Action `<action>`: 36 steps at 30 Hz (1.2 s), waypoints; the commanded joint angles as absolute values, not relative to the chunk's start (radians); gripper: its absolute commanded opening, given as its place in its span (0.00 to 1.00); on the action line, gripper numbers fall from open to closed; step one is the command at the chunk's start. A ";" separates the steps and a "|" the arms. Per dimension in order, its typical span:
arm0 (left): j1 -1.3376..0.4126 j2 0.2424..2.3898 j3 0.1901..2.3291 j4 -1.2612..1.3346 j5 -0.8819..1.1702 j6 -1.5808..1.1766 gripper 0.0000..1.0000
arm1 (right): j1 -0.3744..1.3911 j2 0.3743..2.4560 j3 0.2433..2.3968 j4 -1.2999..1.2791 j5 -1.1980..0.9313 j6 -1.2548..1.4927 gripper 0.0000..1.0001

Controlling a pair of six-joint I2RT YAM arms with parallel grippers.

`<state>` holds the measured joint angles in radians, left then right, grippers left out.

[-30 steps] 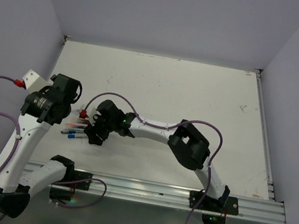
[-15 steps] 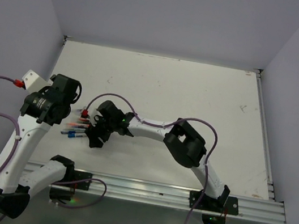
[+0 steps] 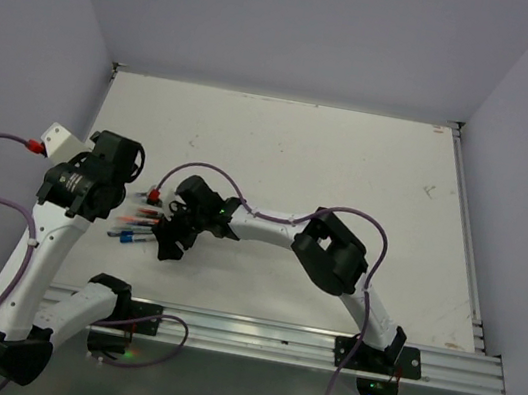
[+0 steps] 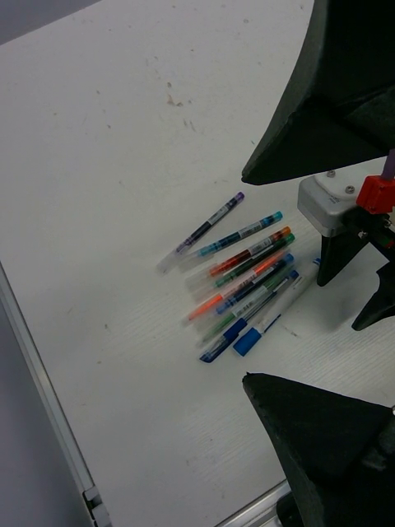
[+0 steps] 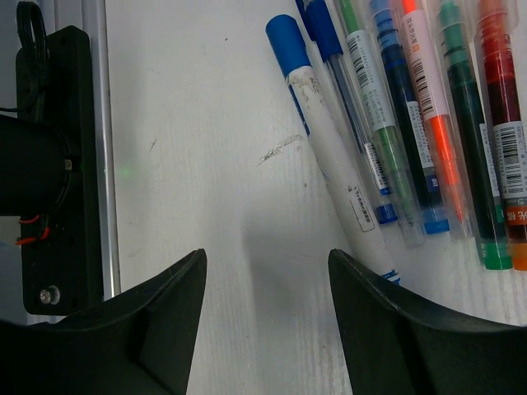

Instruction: Open the pen caps

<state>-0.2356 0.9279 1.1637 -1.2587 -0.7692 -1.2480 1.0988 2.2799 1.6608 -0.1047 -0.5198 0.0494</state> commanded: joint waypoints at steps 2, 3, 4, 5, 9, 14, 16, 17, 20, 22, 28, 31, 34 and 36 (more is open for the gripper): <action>-0.229 0.919 1.160 -1.226 -0.805 -1.249 1.00 | 1.094 2.211 1.692 -0.081 -0.543 0.055 0.65; -0.229 0.917 1.160 -1.226 -0.807 -1.247 1.00 | 1.095 2.207 1.692 -0.072 -0.543 0.057 0.65; -0.229 0.916 1.160 -1.224 -0.810 -1.247 1.00 | 1.094 2.207 1.692 -0.071 -0.538 0.058 0.65; -0.229 0.916 1.160 -1.223 -0.811 -1.246 1.00 | 1.094 2.207 1.693 -0.071 -0.535 0.058 0.65; -0.229 0.917 1.157 -1.216 -0.808 -1.244 1.00 | 1.092 2.209 1.710 -0.077 -0.531 0.055 0.65; -0.227 0.919 1.152 -1.212 -0.807 -1.239 1.00 | 1.086 2.218 1.739 -0.092 -0.523 0.052 0.65; -0.227 0.919 1.149 -1.210 -0.807 -1.238 1.00 | 1.085 2.217 1.744 -0.097 -0.517 0.048 0.65; -0.229 0.919 1.147 -1.207 -0.808 -1.236 1.00 | 1.083 2.217 1.747 -0.097 -0.514 0.048 0.65; -0.229 0.919 1.150 -1.204 -0.808 -1.236 1.00 | 1.074 2.236 1.767 -0.109 -0.518 0.048 0.65; -0.229 0.922 1.152 -1.203 -0.804 -1.233 1.00 | 1.071 2.255 1.779 -0.115 -0.523 0.045 0.65; -0.229 0.919 1.151 -1.203 -0.807 -1.230 1.00 | 1.068 2.286 1.792 -0.127 -0.519 0.034 0.64; -0.229 0.919 1.152 -1.201 -0.808 -1.227 1.00 | 1.069 2.295 1.795 -0.129 -0.518 0.034 0.64; -0.229 0.920 1.155 -1.198 -0.808 -1.226 1.00 | 1.068 2.306 1.793 -0.133 -0.517 0.032 0.64; -0.229 0.919 1.157 -1.198 -0.808 -1.224 1.00 | 1.069 2.307 1.789 -0.132 -0.517 0.031 0.64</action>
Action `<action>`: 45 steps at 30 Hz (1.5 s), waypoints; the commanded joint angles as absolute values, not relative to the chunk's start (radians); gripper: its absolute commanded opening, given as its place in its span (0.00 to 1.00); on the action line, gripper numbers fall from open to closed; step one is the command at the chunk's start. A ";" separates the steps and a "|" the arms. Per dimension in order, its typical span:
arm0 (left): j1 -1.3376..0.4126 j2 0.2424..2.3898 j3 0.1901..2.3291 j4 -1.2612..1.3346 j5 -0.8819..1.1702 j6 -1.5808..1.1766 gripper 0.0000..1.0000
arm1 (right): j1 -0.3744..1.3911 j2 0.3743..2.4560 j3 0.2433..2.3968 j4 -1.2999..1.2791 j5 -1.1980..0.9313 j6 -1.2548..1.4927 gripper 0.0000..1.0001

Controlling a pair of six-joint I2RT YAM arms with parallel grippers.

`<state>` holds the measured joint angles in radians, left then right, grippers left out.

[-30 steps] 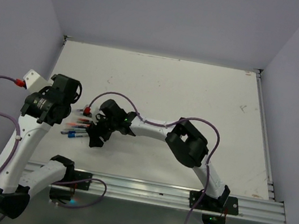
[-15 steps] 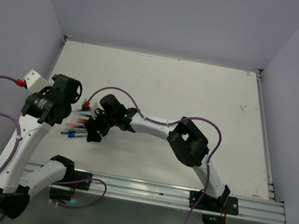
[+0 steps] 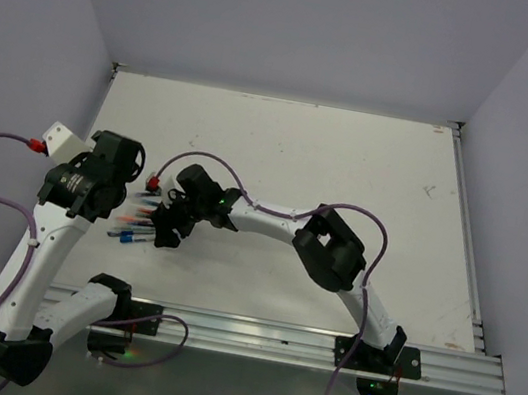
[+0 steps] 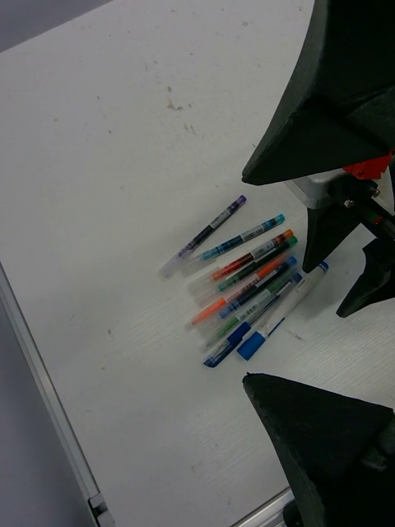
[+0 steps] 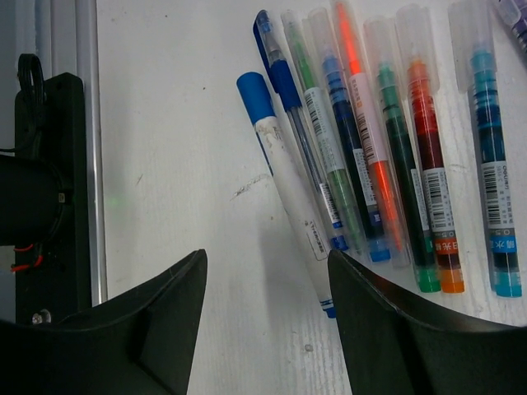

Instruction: Open the pen caps

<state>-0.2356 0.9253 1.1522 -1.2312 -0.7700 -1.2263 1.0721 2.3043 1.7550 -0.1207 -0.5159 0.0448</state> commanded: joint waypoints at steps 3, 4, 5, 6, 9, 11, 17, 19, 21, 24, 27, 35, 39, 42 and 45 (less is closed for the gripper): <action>-0.229 0.919 1.155 -1.197 -0.807 -1.223 1.00 | 1.068 2.309 1.775 -0.126 -0.514 0.032 0.64; -0.229 0.919 1.154 -1.197 -0.805 -1.223 1.00 | 1.069 2.310 1.770 -0.126 -0.511 0.032 0.64; -0.229 0.919 1.154 -1.193 -0.804 -1.223 1.00 | 1.068 2.309 1.767 -0.124 -0.511 0.032 0.64; -0.229 0.920 1.152 -1.190 -0.802 -1.223 1.00 | 1.068 2.312 1.766 -0.124 -0.508 0.032 0.64; -0.229 0.923 1.152 -1.189 -0.798 -1.221 1.00 | 1.069 2.315 1.756 -0.124 -0.500 0.028 0.63; -0.229 0.925 1.152 -1.187 -0.798 -1.220 1.00 | 1.069 2.324 1.755 -0.129 -0.492 0.025 0.63; -0.229 0.925 1.150 -1.184 -0.796 -1.220 1.00 | 1.075 2.339 1.752 -0.155 -0.472 0.008 0.62; -0.229 0.925 1.149 -1.180 -0.795 -1.218 1.00 | 1.081 2.341 1.747 -0.160 -0.462 0.008 0.62; -0.229 0.927 1.149 -1.178 -0.795 -1.218 1.00 | 1.086 2.339 1.747 -0.176 -0.445 -0.027 0.61; -0.229 0.927 1.144 -1.177 -0.792 -1.218 1.00 | 1.094 2.338 1.744 -0.190 -0.426 -0.040 0.60; -0.229 0.922 1.140 -1.177 -0.787 -1.218 1.00 | 1.111 2.341 1.744 -0.218 -0.382 -0.061 0.58; -0.229 0.905 1.138 -1.174 -0.778 -1.219 1.00 | 1.170 2.350 1.733 -0.290 -0.189 -0.126 0.50; -0.230 0.890 1.135 -1.164 -0.765 -1.224 1.00 | 1.198 2.339 1.701 -0.291 -0.074 -0.132 0.44; -0.229 0.885 1.140 -1.176 -0.762 -1.245 1.00 | 1.224 2.342 1.695 -0.313 0.030 -0.149 0.39; -0.229 0.885 1.141 -1.180 -0.762 -1.256 1.00 | 1.256 2.352 1.694 -0.331 0.125 -0.182 0.35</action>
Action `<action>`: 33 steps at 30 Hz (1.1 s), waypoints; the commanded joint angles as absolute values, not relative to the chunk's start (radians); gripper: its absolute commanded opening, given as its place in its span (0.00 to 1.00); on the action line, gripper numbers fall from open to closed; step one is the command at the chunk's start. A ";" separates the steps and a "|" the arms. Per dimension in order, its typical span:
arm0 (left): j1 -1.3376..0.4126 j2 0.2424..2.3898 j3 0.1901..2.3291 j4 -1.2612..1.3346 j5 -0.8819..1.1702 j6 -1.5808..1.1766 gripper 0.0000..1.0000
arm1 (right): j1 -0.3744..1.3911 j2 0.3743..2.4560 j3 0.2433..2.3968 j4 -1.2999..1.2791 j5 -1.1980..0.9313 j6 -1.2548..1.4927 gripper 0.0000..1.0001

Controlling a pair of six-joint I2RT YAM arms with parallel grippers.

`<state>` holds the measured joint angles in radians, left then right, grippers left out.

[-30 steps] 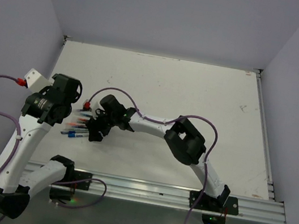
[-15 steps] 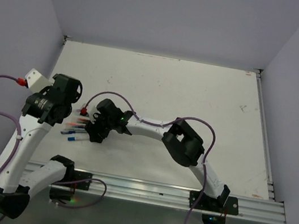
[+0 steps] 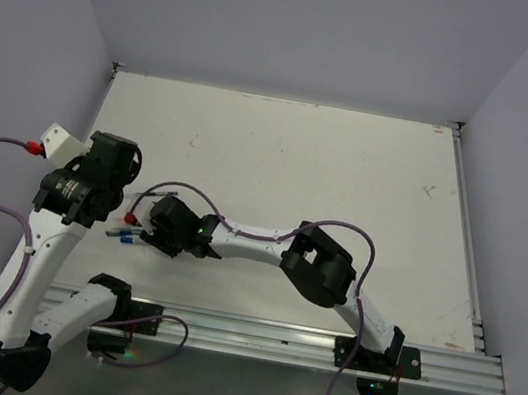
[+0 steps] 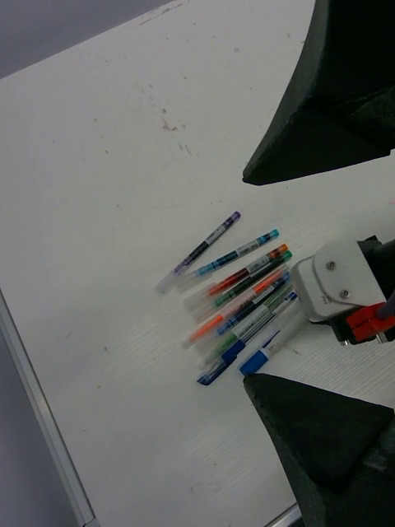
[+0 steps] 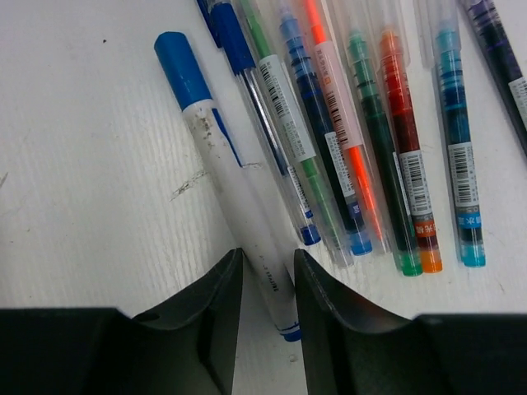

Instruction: Open the pen caps

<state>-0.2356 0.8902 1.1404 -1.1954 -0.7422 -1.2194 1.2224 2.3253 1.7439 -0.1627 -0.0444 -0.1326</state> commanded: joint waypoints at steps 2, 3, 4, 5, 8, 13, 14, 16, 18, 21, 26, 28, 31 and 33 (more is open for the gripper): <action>-0.229 0.887 1.141 -1.180 -0.761 -1.256 1.00 | 1.272 2.353 1.677 -0.333 0.133 -0.196 0.31; -0.229 0.888 1.143 -1.184 -0.761 -1.256 1.00 | 1.276 2.353 1.672 -0.333 0.146 -0.199 0.29; -0.229 0.888 1.144 -1.184 -0.758 -1.256 1.00 | 1.281 2.355 1.669 -0.333 0.158 -0.210 0.26; -0.229 0.888 1.143 -1.186 -0.758 -1.256 1.00 | 1.293 2.355 1.661 -0.337 0.169 -0.219 0.25; -0.229 0.881 1.143 -1.186 -0.755 -1.255 1.00 | 1.318 2.339 1.626 -0.318 0.187 -0.245 0.20; -0.229 0.873 1.143 -1.186 -0.749 -1.253 1.00 | 1.336 2.303 1.583 -0.307 0.173 -0.281 0.04; -0.229 0.870 1.143 -1.184 -0.746 -1.252 1.00 | 1.339 2.283 1.556 -0.284 0.176 -0.290 0.01; -0.229 0.870 1.143 -1.181 -0.741 -1.252 1.00 | 1.347 2.267 1.536 -0.278 0.189 -0.311 0.00; -0.229 0.870 1.143 -1.181 -0.738 -1.249 1.00 | 1.353 2.243 1.525 -0.278 0.190 -0.318 0.00; -0.229 0.870 1.141 -1.164 -0.732 -1.226 1.00 | 1.361 2.185 1.477 -0.255 0.196 -0.299 0.00; -0.229 0.859 1.128 -1.076 -0.703 -1.143 1.00 | 1.361 2.036 1.303 -0.177 0.236 -0.187 0.00; -0.229 0.854 1.117 -1.036 -0.670 -1.109 1.00 | 1.359 1.941 1.205 -0.146 0.250 -0.114 0.00; -0.229 0.841 1.086 -0.930 -0.585 -1.011 0.99 | 1.350 1.837 1.109 -0.110 0.276 -0.008 0.00; -0.229 0.821 1.045 -0.813 -0.469 -0.915 0.99 | 1.344 1.789 1.071 -0.110 0.293 0.085 0.00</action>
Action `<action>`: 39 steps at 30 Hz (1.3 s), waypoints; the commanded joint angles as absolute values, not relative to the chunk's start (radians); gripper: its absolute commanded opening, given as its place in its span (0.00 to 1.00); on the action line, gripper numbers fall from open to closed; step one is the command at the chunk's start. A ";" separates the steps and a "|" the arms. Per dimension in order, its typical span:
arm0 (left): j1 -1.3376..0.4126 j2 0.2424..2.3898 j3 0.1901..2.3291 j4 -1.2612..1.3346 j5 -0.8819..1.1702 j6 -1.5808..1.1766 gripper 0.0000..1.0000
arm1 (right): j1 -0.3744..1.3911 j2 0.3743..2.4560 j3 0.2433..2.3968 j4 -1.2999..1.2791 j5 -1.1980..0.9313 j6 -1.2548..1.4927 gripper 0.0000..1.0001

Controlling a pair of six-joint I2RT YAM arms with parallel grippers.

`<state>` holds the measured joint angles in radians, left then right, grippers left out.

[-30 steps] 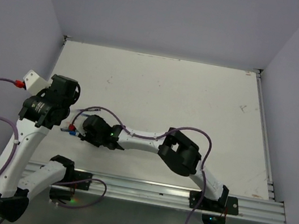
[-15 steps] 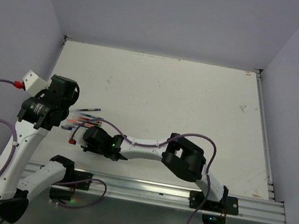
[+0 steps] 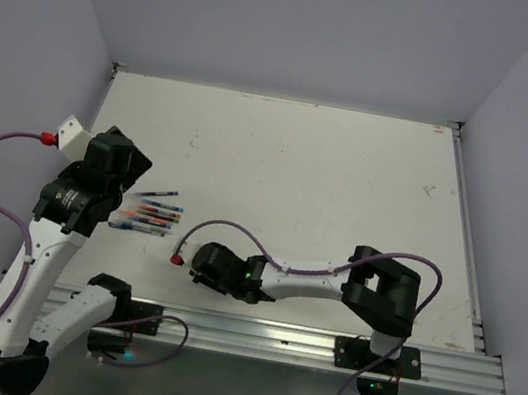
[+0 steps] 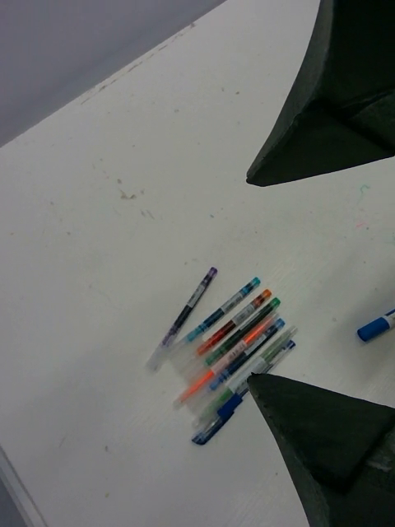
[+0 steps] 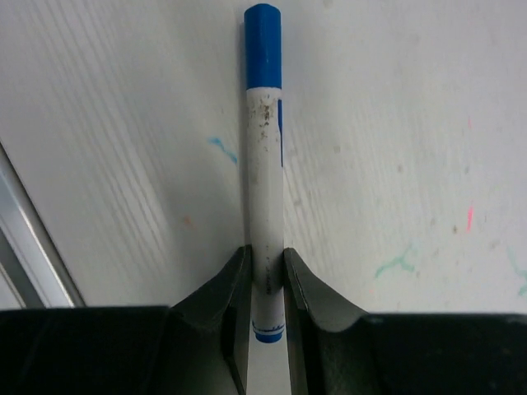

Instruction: Open the pen caps

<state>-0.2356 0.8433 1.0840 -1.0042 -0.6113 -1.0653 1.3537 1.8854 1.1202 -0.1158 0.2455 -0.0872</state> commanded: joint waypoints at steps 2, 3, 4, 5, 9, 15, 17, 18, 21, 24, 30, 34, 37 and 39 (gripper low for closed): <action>-0.229 0.789 0.981 -0.661 -0.353 -0.812 0.98 | 1.333 1.709 1.003 -0.091 0.305 0.132 0.00; -0.229 0.778 0.951 -0.596 -0.216 -0.778 0.98 | 1.316 1.678 0.982 -0.084 0.304 0.168 0.00; -0.229 0.766 0.922 -0.478 -0.148 -0.741 0.97 | 1.302 1.631 0.945 -0.081 0.301 0.184 0.00; -0.229 0.750 0.893 -0.425 -0.087 -0.738 0.97 | 1.287 1.603 0.930 -0.077 0.295 0.199 0.00; -0.229 0.776 0.770 -0.247 0.170 -0.752 0.94 | 1.159 1.471 0.864 -0.072 0.235 0.280 0.00; -0.229 0.871 0.629 0.045 0.446 -0.810 0.89 | 1.068 1.330 0.848 -0.103 0.129 0.285 0.00; -0.229 0.884 0.576 0.142 0.475 -0.851 0.84 | 1.062 1.318 0.867 -0.120 0.111 0.293 0.00; -0.229 0.882 0.560 0.170 0.489 -0.862 0.83 | 1.057 1.316 0.876 -0.123 0.104 0.296 0.00; -0.230 0.874 0.528 0.221 0.489 -0.890 0.81 | 1.055 1.318 0.900 -0.126 0.098 0.299 0.00; -0.230 0.876 0.525 0.227 0.494 -0.902 0.79 | 1.055 1.336 0.922 -0.118 0.098 0.298 0.00; -0.230 0.882 0.517 0.213 0.489 -0.916 0.77 | 1.055 1.350 0.969 -0.090 0.098 0.302 0.00; -0.230 0.876 0.514 0.181 0.466 -0.907 0.76 | 1.055 1.362 0.994 -0.091 0.092 0.302 0.00; -0.232 0.873 0.506 0.183 0.466 -0.916 0.73 | 1.055 1.370 1.003 -0.080 0.095 0.302 0.00; -0.233 0.871 0.503 0.189 0.472 -0.920 0.71 | 1.057 1.379 1.009 -0.077 0.098 0.299 0.00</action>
<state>-0.2348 0.8860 0.5179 0.1596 0.4488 -0.9031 1.0592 1.3659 0.9611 -0.1116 0.1043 0.2916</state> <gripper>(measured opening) 0.721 0.221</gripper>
